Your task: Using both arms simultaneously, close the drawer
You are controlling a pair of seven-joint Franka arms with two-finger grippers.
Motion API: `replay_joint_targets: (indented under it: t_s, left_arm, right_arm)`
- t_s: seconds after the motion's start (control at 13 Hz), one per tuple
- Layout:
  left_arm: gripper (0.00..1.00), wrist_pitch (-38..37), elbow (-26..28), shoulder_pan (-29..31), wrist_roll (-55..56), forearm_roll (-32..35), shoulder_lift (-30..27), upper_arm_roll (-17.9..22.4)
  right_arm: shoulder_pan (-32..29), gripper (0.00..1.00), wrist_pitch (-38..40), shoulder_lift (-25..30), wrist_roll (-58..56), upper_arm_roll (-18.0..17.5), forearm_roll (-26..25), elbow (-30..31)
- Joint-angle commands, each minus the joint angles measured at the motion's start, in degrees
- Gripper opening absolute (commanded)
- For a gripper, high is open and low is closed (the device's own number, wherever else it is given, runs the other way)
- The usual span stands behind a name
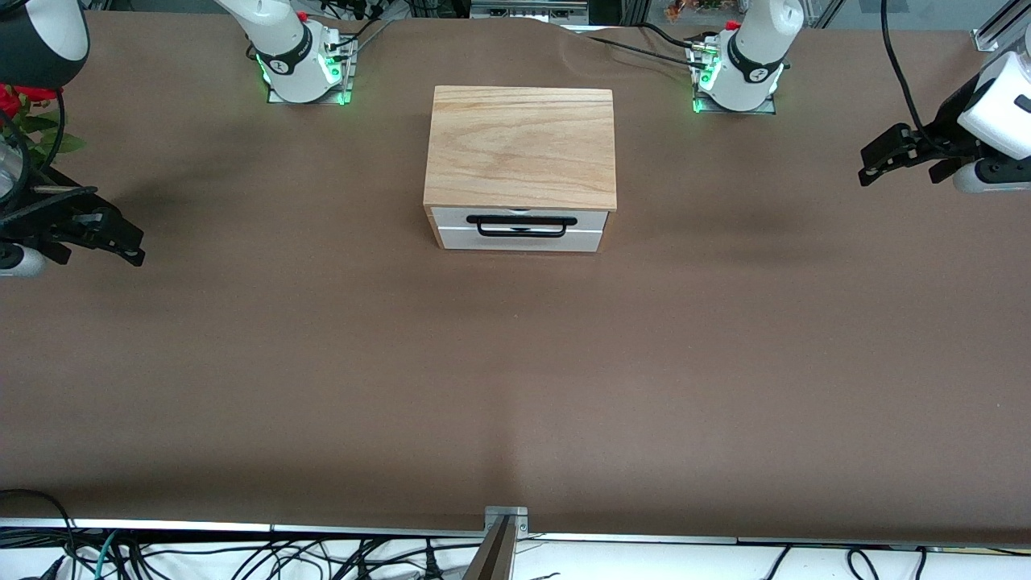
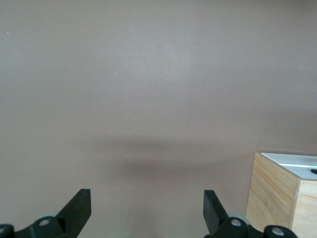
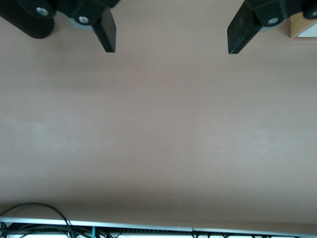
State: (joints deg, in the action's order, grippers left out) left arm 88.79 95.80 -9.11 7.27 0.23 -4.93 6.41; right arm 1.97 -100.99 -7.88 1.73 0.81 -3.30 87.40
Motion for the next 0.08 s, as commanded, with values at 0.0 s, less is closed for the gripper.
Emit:
replay_joint_targets:
  t_s: [0.0]
  left_arm:
    - [1.0,-2.2,-2.0,0.6,-1.0,1.1,1.6,-0.6]
  right_arm:
    - [-0.8,1.0,2.1,0.3,-0.3,-1.2,-0.2,-0.8]
